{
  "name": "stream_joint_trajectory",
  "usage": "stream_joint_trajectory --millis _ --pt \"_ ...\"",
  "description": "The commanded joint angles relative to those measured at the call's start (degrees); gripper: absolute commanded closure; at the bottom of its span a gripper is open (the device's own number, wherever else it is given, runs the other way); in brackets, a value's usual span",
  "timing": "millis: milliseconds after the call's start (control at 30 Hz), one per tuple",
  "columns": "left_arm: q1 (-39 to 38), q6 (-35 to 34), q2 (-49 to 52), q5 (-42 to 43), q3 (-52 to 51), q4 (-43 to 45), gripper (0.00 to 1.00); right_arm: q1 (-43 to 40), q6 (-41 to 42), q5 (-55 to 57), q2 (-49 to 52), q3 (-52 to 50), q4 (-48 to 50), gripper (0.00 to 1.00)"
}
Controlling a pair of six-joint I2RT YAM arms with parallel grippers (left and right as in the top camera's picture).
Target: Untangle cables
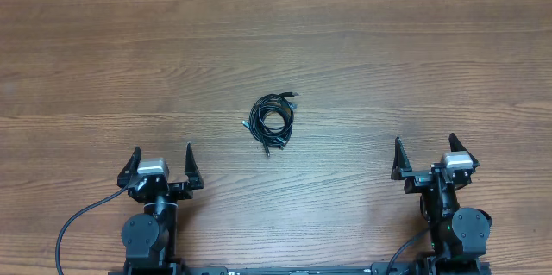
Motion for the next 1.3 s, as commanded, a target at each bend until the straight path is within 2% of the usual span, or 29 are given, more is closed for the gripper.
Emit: stream_joint_trajectory --millis 0,500,567,667,767,833,933,1000,1033,1133,1267 --pt "-0.4 1.3 -0.6 -0.3 -0.2 0.2 0.0 0.3 0.1 0.4 -0.5 -0.6 0.3 0.0" --pt "-0.4 1.3 -0.6 -0.3 -0.2 0.2 0.0 0.3 0.1 0.4 -0.5 -0.6 0.3 0.0" --pt "-0.4 -2.2 -0.6 3.3 -0.2 0.7 0.0 0.3 0.1 0.4 -0.5 -0.6 0.3 0.0" --pt "-0.4 -10.7 -0.6 14.5 -0.2 0.7 0.0 0.3 0.1 0.4 -0.5 -0.6 0.3 0.0" --pt "-0.4 -23.2 -0.6 24.0 -0.2 2.6 0.0 0.3 0.1 0.4 -0.5 -0.6 0.3 0.0" --pt "-0.3 -26.3 -0.6 24.9 -0.2 7.7 0.0 0.3 0.1 0.4 -0.5 -0.6 0.3 0.0" --pt "-0.3 -26.2 -0.6 26.4 -0.2 26.4 0.0 0.3 0.1 0.4 -0.5 -0.6 0.3 0.0" --pt "-0.3 -26.3 -0.6 23.2 0.7 35.9 0.0 0.3 0.1 0.4 -0.5 -0.6 0.3 0.0" --pt "-0.3 -26.1 -0.4 19.3 4.3 38.6 0.0 0.3 0.1 0.4 -0.5 -0.6 0.3 0.0" --pt "-0.3 -21.3 2.4 20.4 14.8 29.4 0.0 0.3 0.1 0.4 -0.5 -0.6 0.3 0.0" --pt "-0.3 -14.3 13.4 27.5 35.0 0.2 0.0 0.3 0.1 0.4 -0.5 -0.6 0.3 0.0"
